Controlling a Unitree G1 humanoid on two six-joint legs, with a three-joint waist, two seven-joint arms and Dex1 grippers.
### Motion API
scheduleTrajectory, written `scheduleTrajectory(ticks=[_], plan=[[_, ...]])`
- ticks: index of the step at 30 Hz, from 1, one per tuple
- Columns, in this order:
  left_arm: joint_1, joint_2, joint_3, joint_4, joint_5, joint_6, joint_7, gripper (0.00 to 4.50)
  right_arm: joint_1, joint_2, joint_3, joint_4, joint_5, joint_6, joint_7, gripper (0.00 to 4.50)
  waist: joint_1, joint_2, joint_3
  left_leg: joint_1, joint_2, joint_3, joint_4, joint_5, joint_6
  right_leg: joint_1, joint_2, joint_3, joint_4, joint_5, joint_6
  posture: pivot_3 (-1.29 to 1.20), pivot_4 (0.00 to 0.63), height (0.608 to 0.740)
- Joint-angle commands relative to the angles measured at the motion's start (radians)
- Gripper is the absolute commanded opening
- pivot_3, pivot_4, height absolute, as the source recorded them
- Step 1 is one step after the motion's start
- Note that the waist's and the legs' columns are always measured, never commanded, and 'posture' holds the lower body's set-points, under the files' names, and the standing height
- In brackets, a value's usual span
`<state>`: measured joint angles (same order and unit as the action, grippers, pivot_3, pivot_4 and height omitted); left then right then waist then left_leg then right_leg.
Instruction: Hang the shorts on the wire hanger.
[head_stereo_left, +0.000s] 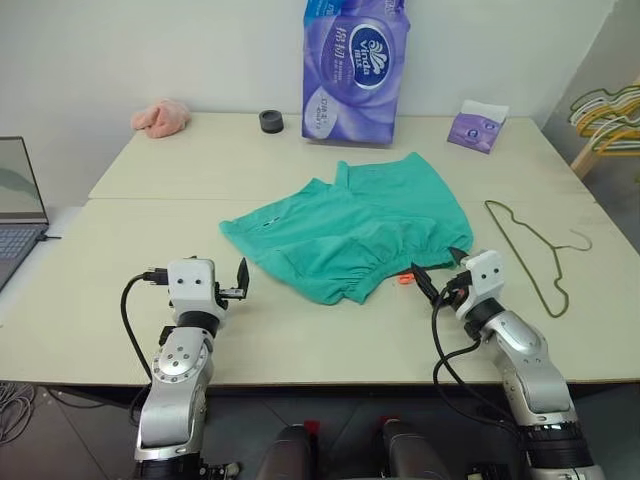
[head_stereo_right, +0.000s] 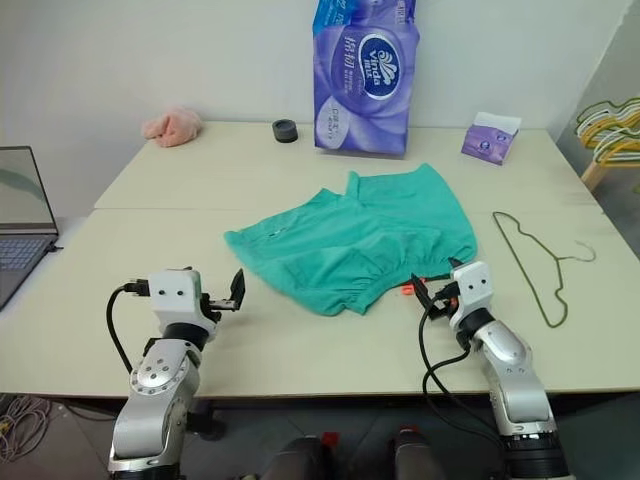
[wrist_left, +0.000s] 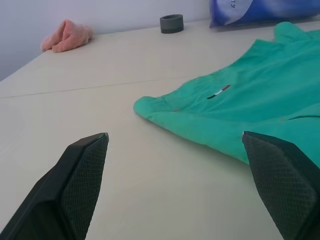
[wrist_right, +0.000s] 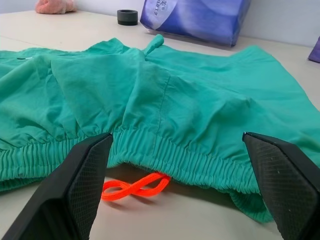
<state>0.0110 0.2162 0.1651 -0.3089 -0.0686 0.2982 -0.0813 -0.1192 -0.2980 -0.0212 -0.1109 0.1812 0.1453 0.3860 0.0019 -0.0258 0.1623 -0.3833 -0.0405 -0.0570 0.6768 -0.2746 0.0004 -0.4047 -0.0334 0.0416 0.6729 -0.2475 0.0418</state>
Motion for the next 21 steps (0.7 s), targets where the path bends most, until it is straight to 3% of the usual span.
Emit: scheduleTrajectory(ticks=[1,16,21], plan=[[0.005,0.022,-0.002,-0.045,-0.015,-0.024,-0.043,4.5,-0.015,-0.006,-0.027,-0.019,0.019,-0.005,0.007,4.43,0.0,0.0,0.0,0.0,0.0,0.0,0.0,0.0,0.0,0.0,0.0,0.0,0.0,0.0,0.0,0.05,0.101,0.74],[-0.005,0.068,-0.041,-0.038,-0.027,-0.061,-0.149,4.5,0.021,-0.087,0.06,-0.124,0.027,-0.018,0.213,4.43,-0.004,0.001,-0.002,0.0,0.0,0.0,0.0,0.0,0.0,0.0,0.0,0.0,0.0,0.0,0.0,0.01,0.106,0.74],[0.011,0.101,-0.055,-0.06,-0.105,-0.085,-0.277,4.5,0.032,-0.148,0.098,-0.167,0.034,-0.017,0.312,4.43,-0.004,0.001,-0.002,0.0,0.0,0.0,0.0,0.0,0.0,0.0,0.0,0.0,0.0,0.0,0.0,-0.01,0.107,0.74]])
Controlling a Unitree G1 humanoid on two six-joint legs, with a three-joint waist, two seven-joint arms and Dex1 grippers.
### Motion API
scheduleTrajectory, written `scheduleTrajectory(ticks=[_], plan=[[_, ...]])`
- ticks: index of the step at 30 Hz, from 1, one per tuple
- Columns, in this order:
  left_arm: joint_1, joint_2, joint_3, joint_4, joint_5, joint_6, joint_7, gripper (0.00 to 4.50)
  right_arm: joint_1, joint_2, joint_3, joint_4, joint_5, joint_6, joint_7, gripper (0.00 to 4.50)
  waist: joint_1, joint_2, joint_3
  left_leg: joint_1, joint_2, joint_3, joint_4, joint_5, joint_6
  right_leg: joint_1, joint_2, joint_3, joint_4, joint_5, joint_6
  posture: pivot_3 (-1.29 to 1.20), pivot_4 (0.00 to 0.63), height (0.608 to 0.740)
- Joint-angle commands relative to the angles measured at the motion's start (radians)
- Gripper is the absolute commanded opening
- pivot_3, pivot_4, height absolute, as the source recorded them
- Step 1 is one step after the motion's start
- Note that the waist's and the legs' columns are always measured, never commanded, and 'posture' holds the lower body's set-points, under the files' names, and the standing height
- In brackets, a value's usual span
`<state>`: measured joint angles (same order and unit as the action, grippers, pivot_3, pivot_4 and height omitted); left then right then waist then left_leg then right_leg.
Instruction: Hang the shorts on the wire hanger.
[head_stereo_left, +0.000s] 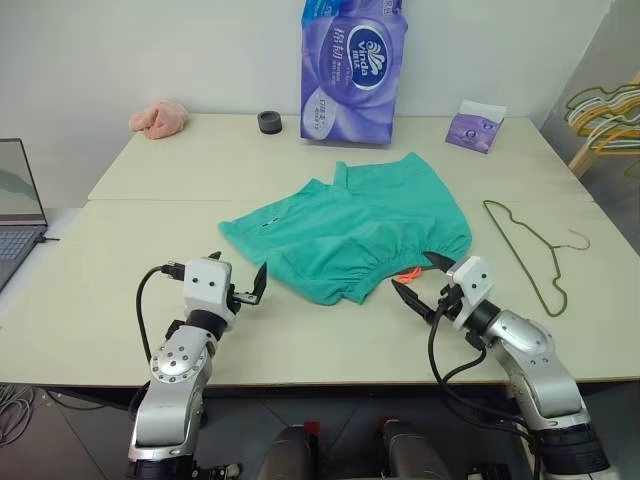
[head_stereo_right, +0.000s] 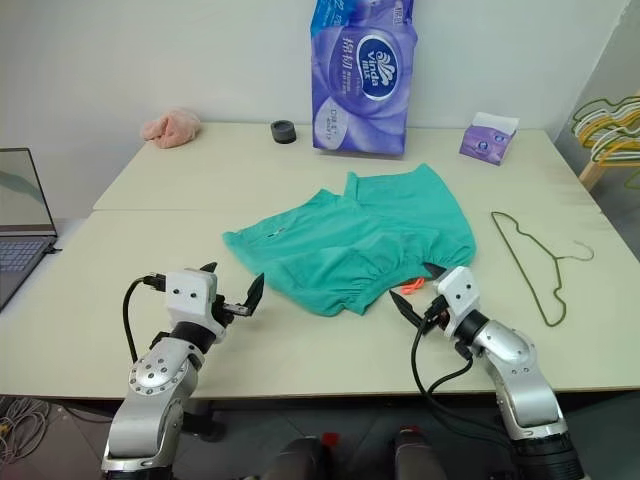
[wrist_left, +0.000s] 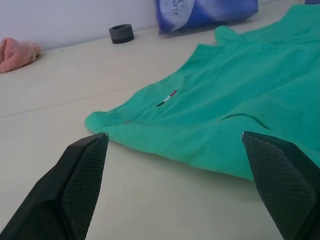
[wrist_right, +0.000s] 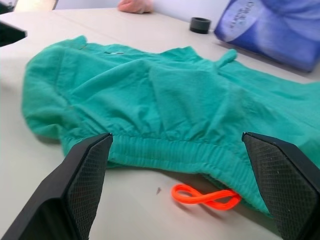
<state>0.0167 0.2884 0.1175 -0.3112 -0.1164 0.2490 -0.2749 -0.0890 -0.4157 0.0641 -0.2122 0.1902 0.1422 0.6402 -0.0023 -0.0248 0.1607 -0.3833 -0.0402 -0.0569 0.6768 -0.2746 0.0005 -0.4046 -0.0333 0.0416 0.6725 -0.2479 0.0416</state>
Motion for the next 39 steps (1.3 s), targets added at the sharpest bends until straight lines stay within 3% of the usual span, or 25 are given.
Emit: scheduleTrajectory(ticks=[1,6,12,20,23,34,39], plan=[[0.012,0.045,-0.009,-0.064,-0.076,-0.038,-0.122,4.5,0.002,-0.043,0.021,-0.073,0.024,-0.017,0.077,4.43,-0.001,0.0,0.0,0.0,0.0,0.0,0.0,0.0,0.0,0.0,0.0,0.0,0.0,0.0,0.0,-0.01,0.107,0.74],[0.032,0.187,0.024,-0.084,-0.226,0.02,-0.347,4.5,-0.03,-0.089,0.087,-0.078,-0.008,-0.015,0.153,4.43,-0.005,0.0,0.0,0.0,0.0,0.0,0.0,0.0,0.0,0.0,0.0,0.0,0.0,-0.001,-0.001,-0.02,0.109,0.74],[-0.014,0.354,0.106,-0.044,-0.367,0.104,-0.511,4.5,-0.161,-0.03,0.231,0.03,-0.134,0.01,0.122,4.43,-0.023,0.0,0.0,0.001,0.002,-0.001,0.0,0.0,0.0,0.0,0.002,-0.001,0.001,-0.003,-0.005,-0.02,0.112,0.74],[-0.058,0.431,0.113,-0.016,-0.386,0.136,-0.574,4.5,-0.311,0.066,0.411,0.206,-0.334,-0.024,0.079,4.43,-0.029,0.0,0.0,0.001,0.002,0.0,-0.001,0.0,0.0,-0.001,0.002,-0.001,0.0,-0.002,-0.007,-0.03,0.109,0.74],[-0.077,0.429,0.11,-0.008,-0.378,0.135,-0.565,4.5,-0.37,0.11,0.42,0.3,-0.411,-0.031,-0.005,3.9,-0.03,0.0,0.0,0.001,0.002,-0.001,-0.001,0.0,0.0,-0.001,0.003,-0.001,0.001,-0.002,-0.007,-0.02,0.108,0.74],[-0.111,0.422,0.08,0.031,-0.327,0.106,-0.56,4.5,-0.385,0.069,0.419,0.236,-0.441,-0.035,0.054,0.07,-0.031,0.0,0.0,0.001,0.002,-0.001,-0.001,-0.001,-0.001,-0.001,0.002,-0.001,0.001,-0.002,-0.007,-0.05,0.109,0.74],[-0.114,0.439,0.038,0.047,-0.296,0.086,-0.607,4.5,-0.324,-0.08,0.411,0.049,-0.385,-0.047,0.233,0.07,-0.03,0.0,0.0,0.001,0.002,-0.002,-0.001,-0.001,-0.001,-0.001,0.002,-0.001,0.001,-0.002,-0.007,-0.08,0.109,0.74]])
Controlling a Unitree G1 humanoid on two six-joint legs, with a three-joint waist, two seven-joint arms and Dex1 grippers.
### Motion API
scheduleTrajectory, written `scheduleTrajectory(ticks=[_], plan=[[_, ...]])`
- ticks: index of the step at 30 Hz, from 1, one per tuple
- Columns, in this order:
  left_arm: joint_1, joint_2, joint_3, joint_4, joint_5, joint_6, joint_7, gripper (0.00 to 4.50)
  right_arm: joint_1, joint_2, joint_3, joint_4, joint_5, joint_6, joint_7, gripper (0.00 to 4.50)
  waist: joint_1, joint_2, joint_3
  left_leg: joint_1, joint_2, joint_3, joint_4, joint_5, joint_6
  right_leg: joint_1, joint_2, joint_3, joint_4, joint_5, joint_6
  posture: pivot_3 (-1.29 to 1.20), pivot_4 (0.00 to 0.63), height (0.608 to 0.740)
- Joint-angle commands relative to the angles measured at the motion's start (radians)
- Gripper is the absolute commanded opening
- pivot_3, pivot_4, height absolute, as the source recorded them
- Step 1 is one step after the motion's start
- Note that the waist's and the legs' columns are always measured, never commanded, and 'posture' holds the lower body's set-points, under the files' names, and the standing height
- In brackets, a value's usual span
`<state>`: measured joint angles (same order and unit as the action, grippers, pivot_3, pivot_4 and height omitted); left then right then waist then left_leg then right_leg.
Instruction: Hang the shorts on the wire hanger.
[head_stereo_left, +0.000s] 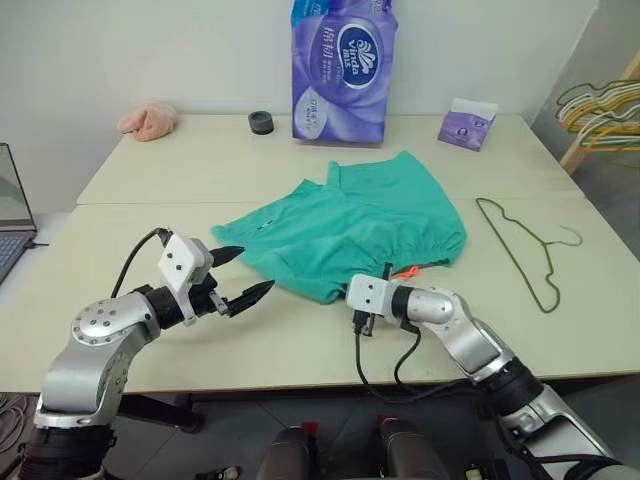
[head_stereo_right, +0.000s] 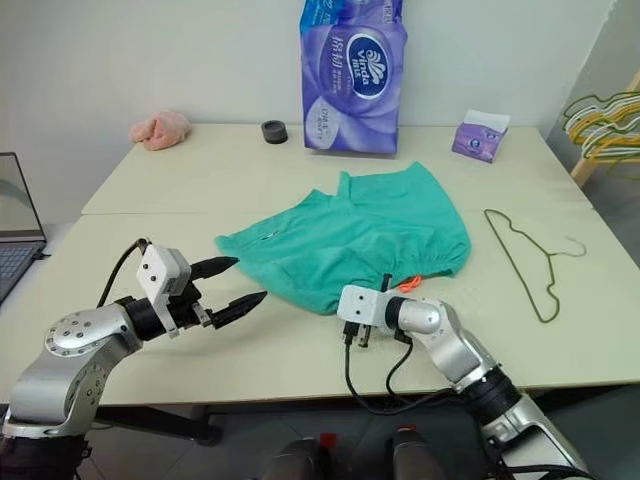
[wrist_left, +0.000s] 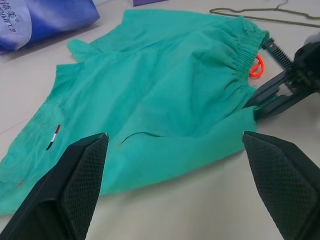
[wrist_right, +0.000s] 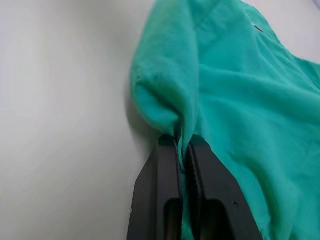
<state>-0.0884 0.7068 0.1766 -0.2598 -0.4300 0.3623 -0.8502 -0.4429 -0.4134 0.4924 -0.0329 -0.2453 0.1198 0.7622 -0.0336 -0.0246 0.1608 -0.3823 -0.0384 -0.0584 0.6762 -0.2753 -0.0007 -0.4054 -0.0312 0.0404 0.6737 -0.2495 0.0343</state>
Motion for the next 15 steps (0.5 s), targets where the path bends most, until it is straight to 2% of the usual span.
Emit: scheduleTrajectory(ticks=[1,4,7,15], plan=[[-0.007,0.025,-0.031,-0.002,0.024,-0.033,-0.044,4.5,0.048,-0.124,-0.024,-0.162,0.07,-0.03,0.155,0.07,0.001,0.0,0.0,0.0,0.0,0.0,0.0,0.0,0.0,0.0,0.0,0.0,0.0,0.0,0.0,-0.09,0.111,0.74],[-0.002,0.048,-0.09,0.015,0.078,-0.085,-0.095,4.5,0.105,-0.238,-0.116,-0.277,0.208,0.051,0.265,0.07,-0.001,0.0,0.0,-0.001,-0.001,0.0,0.0,0.0,0.0,0.001,-0.001,0.0,-0.002,0.0,0.0,-0.11,0.111,0.74],[-0.037,0.037,-0.127,0.079,0.145,-0.167,-0.087,4.5,0.099,-0.302,-0.171,-0.333,0.287,0.09,0.327,0.07,-0.011,0.001,0.001,0.0,0.0,0.002,0.0,0.0,0.0,0.001,-0.001,0.001,-0.003,0.0,0.0,-0.13,0.113,0.74],[-0.138,-0.012,-0.233,0.256,0.31,-0.386,-0.064,4.5,0.083,-0.351,-0.237,-0.442,0.409,0.207,0.375,0.07,-0.031,0.0,0.0,-0.001,0.002,0.0,0.0,0.0,0.0,0.001,0.001,0.001,-0.003,0.0,0.0,-0.16,0.113,0.74]])
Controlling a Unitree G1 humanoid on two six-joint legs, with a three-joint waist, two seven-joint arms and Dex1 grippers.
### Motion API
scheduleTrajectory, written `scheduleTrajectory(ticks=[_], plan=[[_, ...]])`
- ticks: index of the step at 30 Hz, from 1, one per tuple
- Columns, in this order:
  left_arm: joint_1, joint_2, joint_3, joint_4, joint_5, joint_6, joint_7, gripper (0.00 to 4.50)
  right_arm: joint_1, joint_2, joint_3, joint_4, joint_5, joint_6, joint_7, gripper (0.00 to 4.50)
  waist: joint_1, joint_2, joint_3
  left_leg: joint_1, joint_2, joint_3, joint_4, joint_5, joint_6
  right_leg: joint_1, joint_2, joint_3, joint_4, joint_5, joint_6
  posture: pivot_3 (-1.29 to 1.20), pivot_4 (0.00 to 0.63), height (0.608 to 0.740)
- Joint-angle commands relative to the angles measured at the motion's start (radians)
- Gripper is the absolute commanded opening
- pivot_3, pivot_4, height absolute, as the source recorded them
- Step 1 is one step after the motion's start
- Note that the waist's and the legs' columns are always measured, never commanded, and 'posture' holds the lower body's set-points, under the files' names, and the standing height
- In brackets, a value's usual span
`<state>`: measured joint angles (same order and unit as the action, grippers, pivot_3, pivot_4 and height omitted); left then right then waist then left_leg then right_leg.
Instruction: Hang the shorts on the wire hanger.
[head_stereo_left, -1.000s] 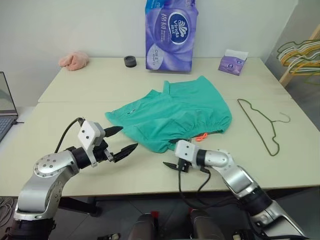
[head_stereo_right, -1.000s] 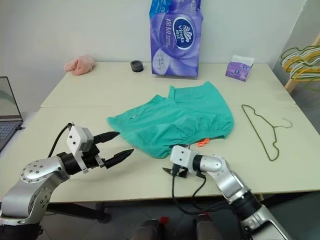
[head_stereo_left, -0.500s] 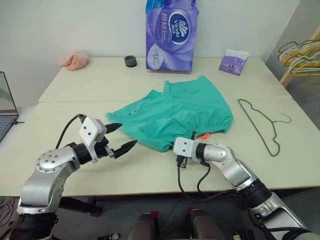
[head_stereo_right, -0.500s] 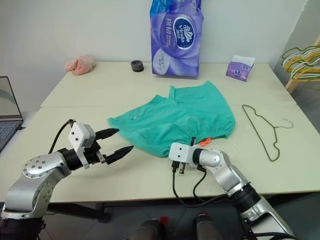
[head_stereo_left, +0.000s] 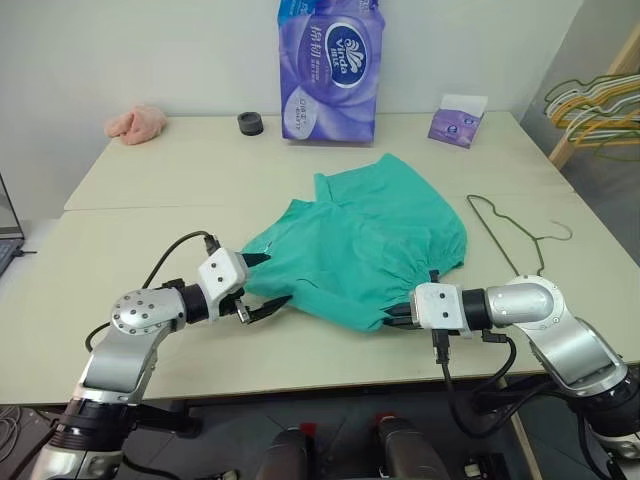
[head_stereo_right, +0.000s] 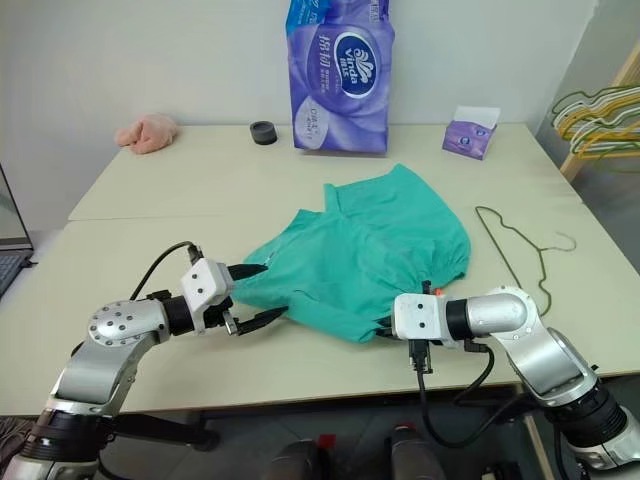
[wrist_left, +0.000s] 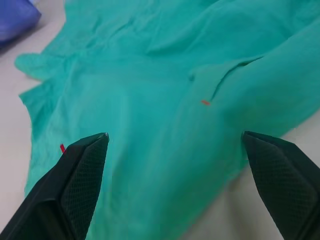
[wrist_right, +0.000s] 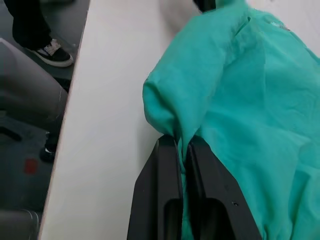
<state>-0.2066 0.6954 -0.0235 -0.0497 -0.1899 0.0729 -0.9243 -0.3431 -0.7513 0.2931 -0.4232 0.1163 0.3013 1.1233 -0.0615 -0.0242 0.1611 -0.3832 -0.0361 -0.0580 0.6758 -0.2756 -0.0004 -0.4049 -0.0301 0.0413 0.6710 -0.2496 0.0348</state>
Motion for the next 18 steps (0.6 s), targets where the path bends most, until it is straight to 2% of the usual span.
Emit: scheduleTrajectory(ticks=[1,10,13,18], plan=[[-0.029,0.002,-0.046,0.078,0.106,-0.138,0.024,4.5,-0.017,-0.018,-0.042,-0.056,0.055,0.031,0.016,0.07,-0.005,0.0,0.0,0.0,0.0,0.0,0.0,0.0,0.0,0.0,0.0,0.0,0.0,0.0,0.0,-0.17,0.113,0.74],[-0.115,0.051,-0.086,0.321,0.314,-0.39,0.134,4.5,-0.008,-0.076,-0.136,-0.108,0.164,0.103,0.033,0.07,-0.015,0.0,0.0,-0.001,0.0,0.0,0.0,0.0,0.0,0.0,0.0,0.0,-0.002,0.0,0.0,-0.18,0.116,0.74],[-0.138,0.062,-0.101,0.372,0.341,-0.454,0.138,3.91,-0.015,-0.085,-0.162,-0.115,0.207,0.137,0.03,0.0,-0.022,0.0,0.0,-0.001,0.0,0.0,0.0,0.0,0.0,0.001,-0.001,0.0,-0.005,0.001,0.001,-0.18,0.115,0.74],[-0.148,0.068,-0.14,0.42,0.383,-0.539,0.122,2.33,-0.045,-0.088,-0.19,-0.13,0.269,0.196,0.019,0.0,-0.025,0.0,0.0,-0.002,0.0,0.0,0.0,0.0,0.0,0.001,-0.001,0.001,-0.006,0.002,0.001,-0.19,0.115,0.74]])
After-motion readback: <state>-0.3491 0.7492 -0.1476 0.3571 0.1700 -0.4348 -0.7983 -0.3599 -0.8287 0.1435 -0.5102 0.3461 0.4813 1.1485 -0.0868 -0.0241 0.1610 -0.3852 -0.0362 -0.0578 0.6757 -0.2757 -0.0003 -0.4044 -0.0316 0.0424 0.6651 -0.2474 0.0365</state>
